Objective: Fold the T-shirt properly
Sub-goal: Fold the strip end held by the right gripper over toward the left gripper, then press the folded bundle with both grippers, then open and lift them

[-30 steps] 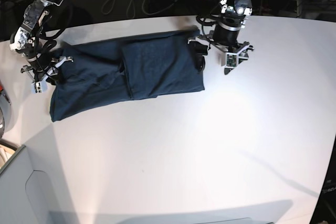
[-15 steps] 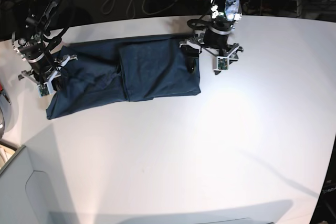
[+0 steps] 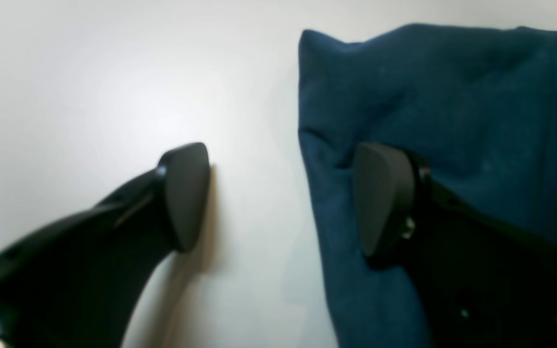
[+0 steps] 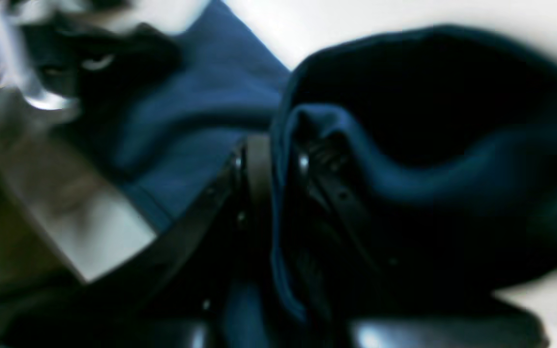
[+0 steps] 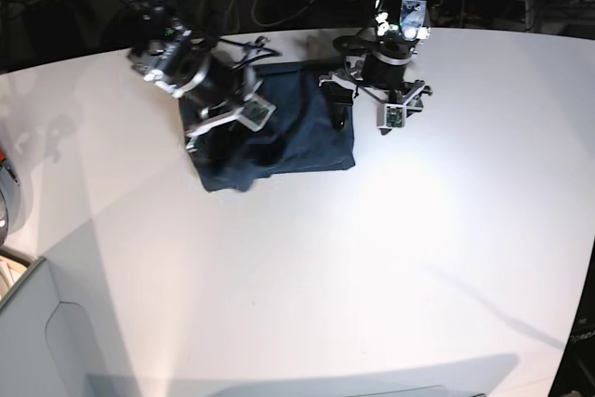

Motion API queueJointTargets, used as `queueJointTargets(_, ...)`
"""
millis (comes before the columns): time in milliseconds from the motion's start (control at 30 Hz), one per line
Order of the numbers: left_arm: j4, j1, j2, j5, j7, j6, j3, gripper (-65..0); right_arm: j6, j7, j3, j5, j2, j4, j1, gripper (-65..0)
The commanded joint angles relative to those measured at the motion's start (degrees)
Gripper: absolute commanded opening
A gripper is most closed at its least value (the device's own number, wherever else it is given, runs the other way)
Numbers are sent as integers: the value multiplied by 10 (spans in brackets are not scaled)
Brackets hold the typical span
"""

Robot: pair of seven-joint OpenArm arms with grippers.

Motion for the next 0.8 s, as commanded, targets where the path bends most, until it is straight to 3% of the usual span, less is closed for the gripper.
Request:
queueJointTargets(0, 8, 1, 3, -2, 9, 1, 0, -203, 4, 17, -18, 0, 0, -11, 16, -650)
queueJointTargets(167, 12, 2, 4, -2, 16, 1, 0, -202, 4, 17, -52, -6, -2, -84, 55, -650)
queueJointTargets(467, 12, 5, 3, -2, 16, 1, -2, -200, 4, 14, -56, -6, -57, -61, 77, -650)
queueJointTargets(767, 18, 6, 2, -1, 16, 1, -5, -199, 4, 17, -57, -6, -64, -132, 80, -650)
